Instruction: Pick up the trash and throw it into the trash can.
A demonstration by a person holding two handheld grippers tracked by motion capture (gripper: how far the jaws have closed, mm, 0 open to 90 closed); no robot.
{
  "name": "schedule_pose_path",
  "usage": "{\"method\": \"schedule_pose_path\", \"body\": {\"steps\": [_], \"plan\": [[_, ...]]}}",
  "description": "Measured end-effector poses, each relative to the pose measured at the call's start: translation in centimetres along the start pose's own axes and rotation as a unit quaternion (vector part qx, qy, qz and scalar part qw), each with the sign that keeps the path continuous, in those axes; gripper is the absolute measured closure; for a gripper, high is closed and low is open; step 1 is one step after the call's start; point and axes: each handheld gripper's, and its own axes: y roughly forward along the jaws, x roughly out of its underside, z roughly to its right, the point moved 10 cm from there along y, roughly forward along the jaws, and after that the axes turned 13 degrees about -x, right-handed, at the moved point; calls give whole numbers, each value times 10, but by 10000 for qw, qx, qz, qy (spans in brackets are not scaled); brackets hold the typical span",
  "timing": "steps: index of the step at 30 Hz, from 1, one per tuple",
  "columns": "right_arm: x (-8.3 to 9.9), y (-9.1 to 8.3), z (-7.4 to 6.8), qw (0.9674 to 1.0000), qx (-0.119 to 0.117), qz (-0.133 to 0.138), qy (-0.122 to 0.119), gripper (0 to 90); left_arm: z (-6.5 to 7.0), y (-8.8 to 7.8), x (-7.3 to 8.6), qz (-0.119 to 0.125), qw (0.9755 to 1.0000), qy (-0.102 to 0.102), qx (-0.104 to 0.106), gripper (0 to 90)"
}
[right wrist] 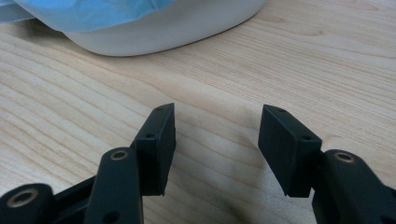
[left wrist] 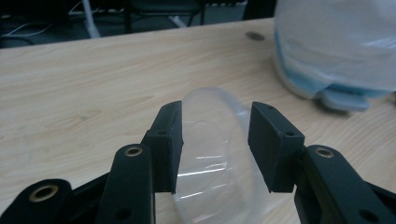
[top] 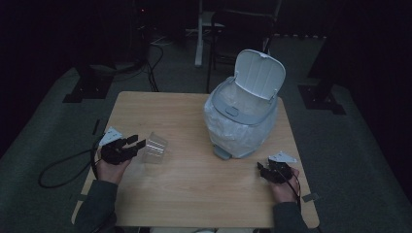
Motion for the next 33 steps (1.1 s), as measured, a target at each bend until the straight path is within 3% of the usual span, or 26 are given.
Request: {"method": "schedule_pose_path", "body": {"steps": [3,5,10,15,16,24,33], "plan": [[0,0,0,10000,-10,-5,1,455,10,-1,-3,73,9996,23,279,539],[0,0,-1,10000,-9,-8,-12,455,14,2,-1,22,9993,75,356,526],[0,0,-1,10000,-21,-7,-12,455,15,23,16,-412,9984,170,340,522],[0,0,-1,10000,-17,-9,-2,454,16,35,29,-693,9965,271,375,571],[0,0,-1,10000,-19,-9,6,453,16,36,30,-724,9962,306,374,620],[0,0,-1,10000,-7,-9,3,452,17,43,37,-815,9951,469,317,768],[0,1,-1,10000,-21,-6,21,448,14,42,36,-738,9960,486,158,810]]}}
